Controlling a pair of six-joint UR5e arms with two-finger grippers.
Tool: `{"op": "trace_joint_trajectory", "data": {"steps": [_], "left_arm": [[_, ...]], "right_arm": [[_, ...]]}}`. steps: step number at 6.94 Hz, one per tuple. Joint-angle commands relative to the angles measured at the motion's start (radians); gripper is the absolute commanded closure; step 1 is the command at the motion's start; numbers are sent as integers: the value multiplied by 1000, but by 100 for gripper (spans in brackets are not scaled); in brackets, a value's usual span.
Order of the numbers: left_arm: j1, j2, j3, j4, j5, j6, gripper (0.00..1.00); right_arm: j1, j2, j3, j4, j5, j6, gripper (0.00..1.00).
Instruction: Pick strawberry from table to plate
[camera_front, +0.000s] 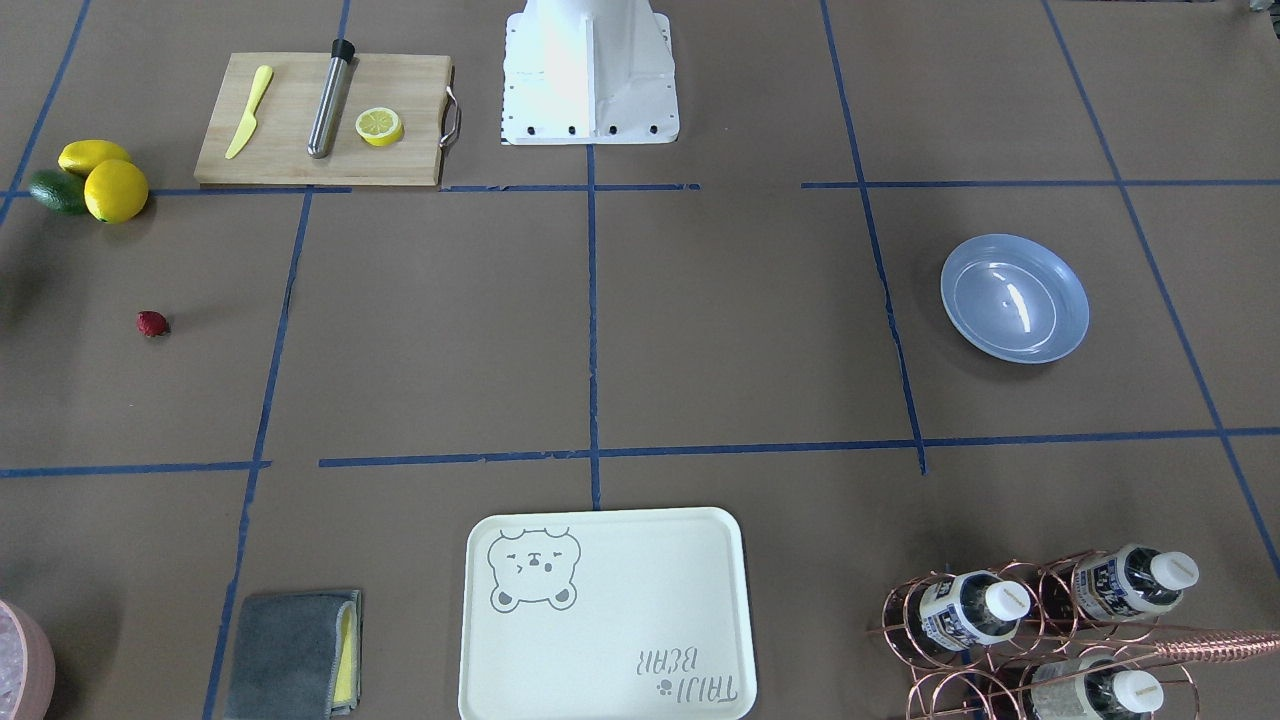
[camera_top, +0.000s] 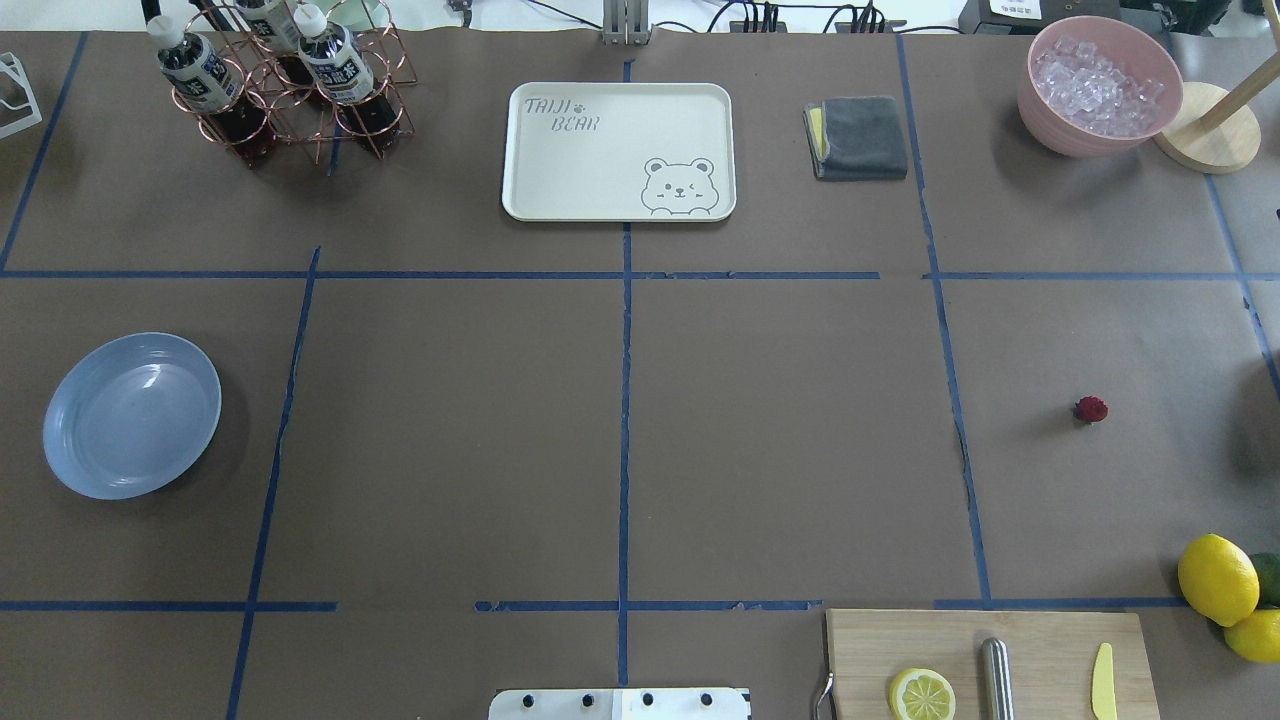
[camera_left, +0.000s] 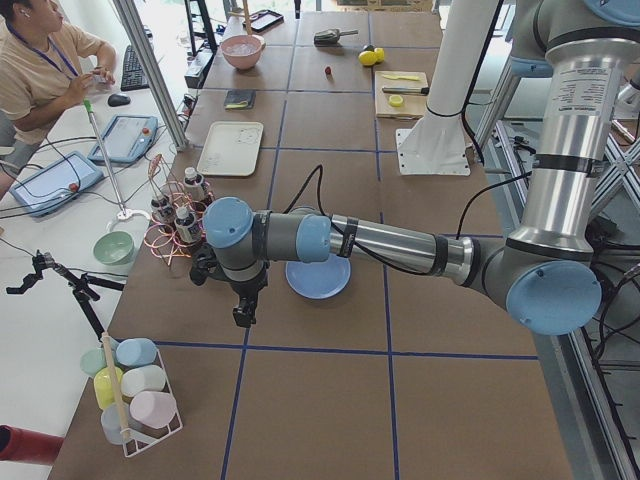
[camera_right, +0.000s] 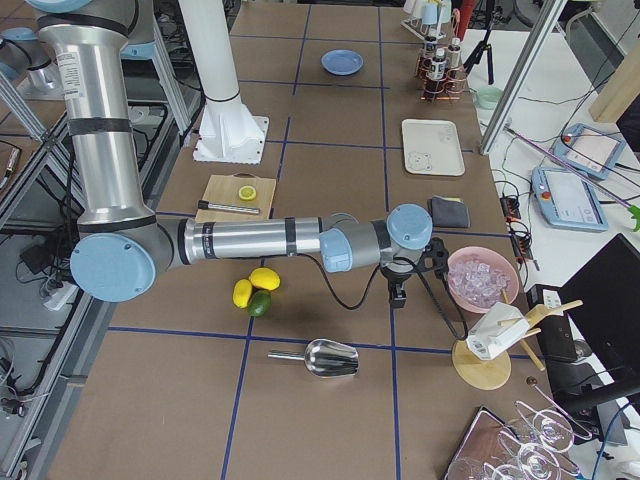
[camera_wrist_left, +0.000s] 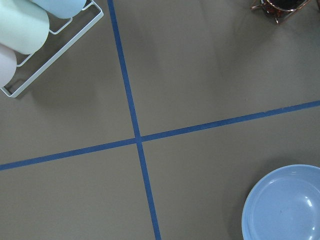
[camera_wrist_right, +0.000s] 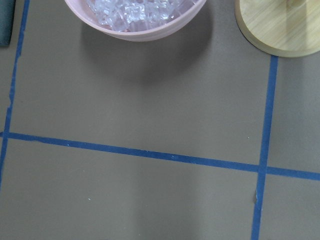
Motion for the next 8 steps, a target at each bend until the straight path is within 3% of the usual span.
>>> {"op": "trace_joint_trajectory", "data": {"steps": [1,2,5,8], "left_arm": [[2,19,17,-60,-3,96,0],[8,32,28,-90,3,114,0],[22,23,-11,-95,25,114,0],[22,36,40,-125,13,114,0]], "right_arm": [[32,2,55,-76,13,-40,0],[37,65,71,-162,4,-43,0],[16,70,82,-171,1,-44,0],[-17,68,85,-172,-69,-44,0]]}}
